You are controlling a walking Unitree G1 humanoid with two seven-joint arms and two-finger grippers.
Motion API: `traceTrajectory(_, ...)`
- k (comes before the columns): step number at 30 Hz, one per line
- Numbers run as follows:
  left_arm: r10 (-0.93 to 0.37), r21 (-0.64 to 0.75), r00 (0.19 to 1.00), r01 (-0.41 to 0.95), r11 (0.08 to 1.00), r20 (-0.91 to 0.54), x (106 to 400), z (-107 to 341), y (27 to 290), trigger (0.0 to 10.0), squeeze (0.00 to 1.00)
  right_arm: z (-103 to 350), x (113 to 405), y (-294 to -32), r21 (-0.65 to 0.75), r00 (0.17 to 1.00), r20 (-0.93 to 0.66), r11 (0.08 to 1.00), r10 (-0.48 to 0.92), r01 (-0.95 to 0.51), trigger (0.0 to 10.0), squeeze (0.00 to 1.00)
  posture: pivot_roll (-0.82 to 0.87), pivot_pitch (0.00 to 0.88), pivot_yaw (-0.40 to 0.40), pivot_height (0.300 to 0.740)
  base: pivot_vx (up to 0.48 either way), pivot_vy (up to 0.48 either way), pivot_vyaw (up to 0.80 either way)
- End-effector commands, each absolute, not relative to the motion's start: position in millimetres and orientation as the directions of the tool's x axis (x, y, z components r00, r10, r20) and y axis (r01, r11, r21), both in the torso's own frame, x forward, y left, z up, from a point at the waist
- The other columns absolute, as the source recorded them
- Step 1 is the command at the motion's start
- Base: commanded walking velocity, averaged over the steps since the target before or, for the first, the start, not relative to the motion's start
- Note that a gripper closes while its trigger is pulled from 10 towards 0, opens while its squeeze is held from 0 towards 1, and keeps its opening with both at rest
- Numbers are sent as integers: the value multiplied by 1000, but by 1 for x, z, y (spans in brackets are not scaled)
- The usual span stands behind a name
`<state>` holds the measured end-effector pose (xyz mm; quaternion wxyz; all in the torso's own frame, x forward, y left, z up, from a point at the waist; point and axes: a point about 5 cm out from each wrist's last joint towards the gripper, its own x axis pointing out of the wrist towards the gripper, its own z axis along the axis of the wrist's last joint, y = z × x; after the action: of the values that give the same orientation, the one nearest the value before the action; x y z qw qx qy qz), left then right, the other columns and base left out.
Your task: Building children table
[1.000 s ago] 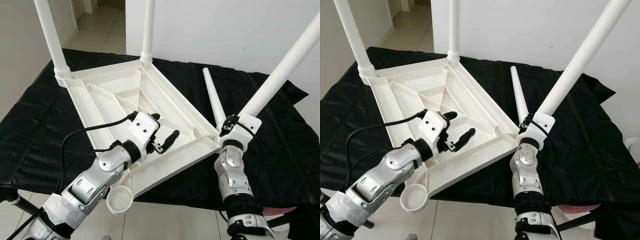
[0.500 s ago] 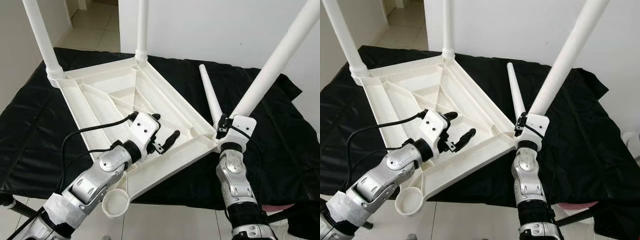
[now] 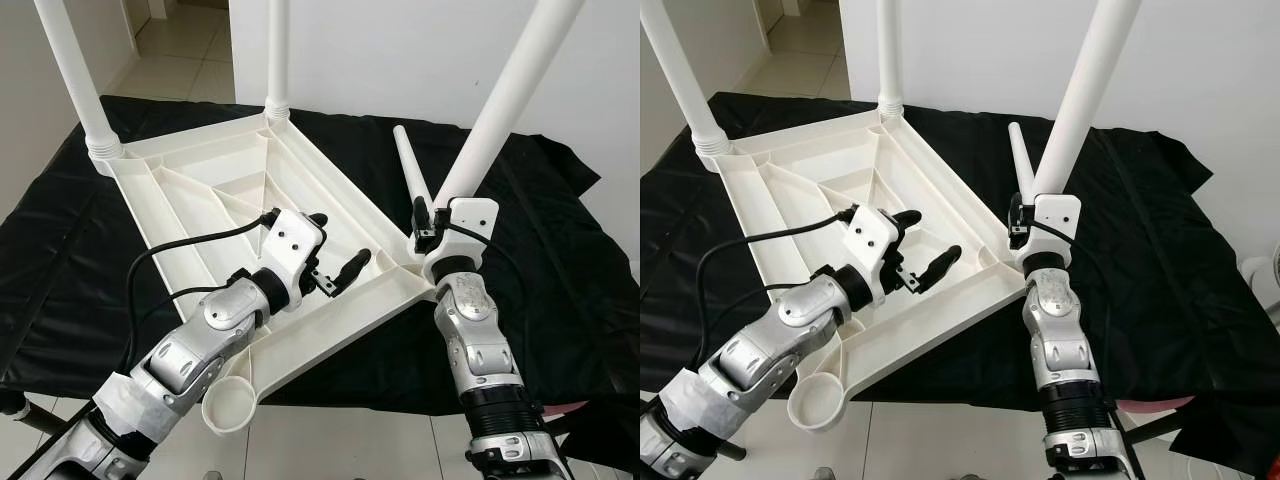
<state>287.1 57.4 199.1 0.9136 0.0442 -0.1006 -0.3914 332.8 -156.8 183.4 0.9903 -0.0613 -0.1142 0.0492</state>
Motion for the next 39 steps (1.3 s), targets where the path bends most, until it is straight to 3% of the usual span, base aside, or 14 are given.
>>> traceTrajectory(1,-898,200,422,876,439,123,279,210,47,10000,35,183,336,-154,-165,965,187,974,183,-153,10000,0,45,20,-77,740,0,0,0)
traceTrajectory(3,-900,176,407,885,431,157,281,223,43,10000,0,182,339,-154,-214,961,165,959,223,-185,10000,0,45,13,-76,740,0,0,0)
traceTrajectory(15,-885,48,380,913,406,270,298,265,34,10000,0,187,344,-144,-376,903,108,858,415,-350,10000,0,43,0,-71,740,0,0,0)
traceTrajectory(34,-876,-11,273,956,293,398,304,307,29,10000,0,186,351,-133,-444,833,28,753,553,-486,10000,0,45,0,-66,740,0,0,0)
traceTrajectory(39,-870,-21,280,954,298,407,305,308,27,10000,0,187,351,-131,-453,828,28,746,560,-489,10000,0,46,0,-67,740,0,0,0)
